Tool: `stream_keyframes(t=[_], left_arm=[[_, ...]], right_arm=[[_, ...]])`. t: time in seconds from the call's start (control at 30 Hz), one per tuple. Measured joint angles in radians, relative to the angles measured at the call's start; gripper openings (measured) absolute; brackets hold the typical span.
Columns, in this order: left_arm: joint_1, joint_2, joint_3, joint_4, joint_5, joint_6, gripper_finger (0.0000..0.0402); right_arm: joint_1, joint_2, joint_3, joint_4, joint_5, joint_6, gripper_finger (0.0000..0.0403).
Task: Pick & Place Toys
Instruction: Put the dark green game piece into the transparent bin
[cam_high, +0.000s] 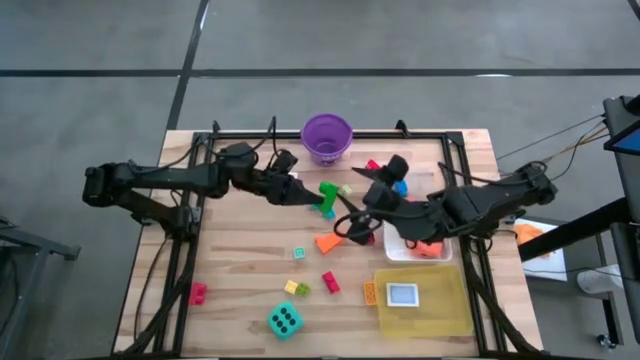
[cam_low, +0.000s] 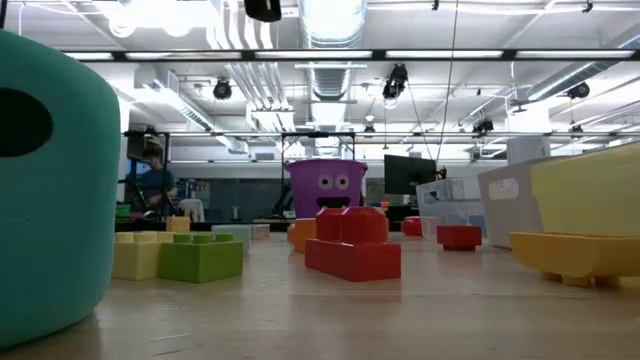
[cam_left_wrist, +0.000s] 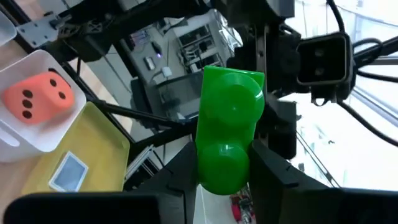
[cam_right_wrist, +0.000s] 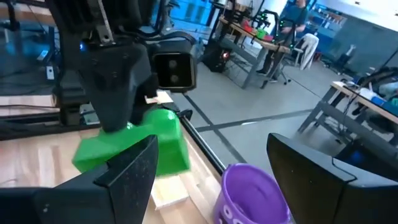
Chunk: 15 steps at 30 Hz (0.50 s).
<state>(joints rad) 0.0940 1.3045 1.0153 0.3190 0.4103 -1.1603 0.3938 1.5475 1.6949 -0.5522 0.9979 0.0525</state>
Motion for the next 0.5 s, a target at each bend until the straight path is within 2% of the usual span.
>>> stream_keyframes(t=[0.13, 0.5], left_arm=[[-0.002, 0.000, 0.000, 0.032, -0.010, 0.000, 0.0095], [-0.022, 0.000, 0.001, 0.103, 0.004, -0.017, 0.0095]], right_arm=[[-0.002, 0.032, 0.044, -0.054, -0.004, -0.004, 0.0292], [-0.012, 0.034, 0.064, -0.051, -0.021, -0.007, 0.0292]])
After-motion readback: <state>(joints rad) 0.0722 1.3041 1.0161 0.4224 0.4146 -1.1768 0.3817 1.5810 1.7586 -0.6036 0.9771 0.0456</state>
